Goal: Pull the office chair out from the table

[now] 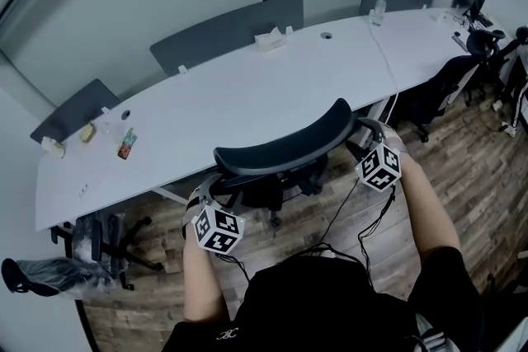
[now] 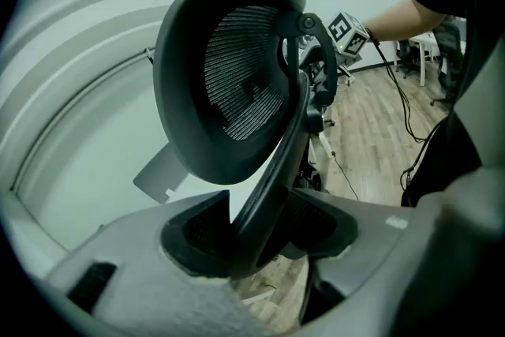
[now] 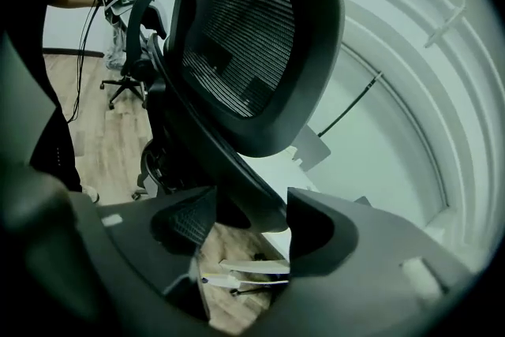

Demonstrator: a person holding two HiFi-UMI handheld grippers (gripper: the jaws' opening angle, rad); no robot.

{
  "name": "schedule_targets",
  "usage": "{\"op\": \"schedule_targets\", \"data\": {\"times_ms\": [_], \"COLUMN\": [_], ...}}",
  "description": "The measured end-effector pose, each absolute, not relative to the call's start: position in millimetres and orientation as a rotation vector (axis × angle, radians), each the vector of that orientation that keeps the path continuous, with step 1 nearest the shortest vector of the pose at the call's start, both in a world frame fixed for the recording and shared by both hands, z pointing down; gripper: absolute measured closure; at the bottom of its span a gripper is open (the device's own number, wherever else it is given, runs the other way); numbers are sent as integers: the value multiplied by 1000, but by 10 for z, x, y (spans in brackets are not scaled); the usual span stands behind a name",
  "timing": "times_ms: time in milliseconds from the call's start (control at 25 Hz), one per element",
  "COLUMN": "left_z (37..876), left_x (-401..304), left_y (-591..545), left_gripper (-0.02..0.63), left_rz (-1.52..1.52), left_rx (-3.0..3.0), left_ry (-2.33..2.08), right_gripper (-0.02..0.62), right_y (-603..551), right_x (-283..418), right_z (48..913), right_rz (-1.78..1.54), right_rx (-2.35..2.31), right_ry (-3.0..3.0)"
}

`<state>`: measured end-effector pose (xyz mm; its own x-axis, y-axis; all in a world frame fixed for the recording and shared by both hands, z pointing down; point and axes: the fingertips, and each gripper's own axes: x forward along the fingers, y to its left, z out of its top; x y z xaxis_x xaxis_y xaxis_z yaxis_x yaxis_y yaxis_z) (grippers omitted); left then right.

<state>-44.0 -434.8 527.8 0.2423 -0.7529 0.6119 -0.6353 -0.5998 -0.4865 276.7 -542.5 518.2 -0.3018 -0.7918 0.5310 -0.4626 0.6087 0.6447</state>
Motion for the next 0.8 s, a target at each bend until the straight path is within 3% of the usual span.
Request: {"op": "schedule_targets", "data": {"times_ms": [360,800], "left_z": [5297,5328], "left_x": [-368,-332], "left_y": [-4383,-4200], "left_gripper": [345,377], "left_rz": [-1284,-1417], "left_rx": [-2317,-2356], "left_ry": [1425,1358], "right_gripper": [334,348], "right_y": [-5593,-5415], "right_x": [2754,2789], "right_z": [5273,5293], "right_rz": [-623,-615], "right_rx": [816,795], "right_ry": [-1895,-1893]}}
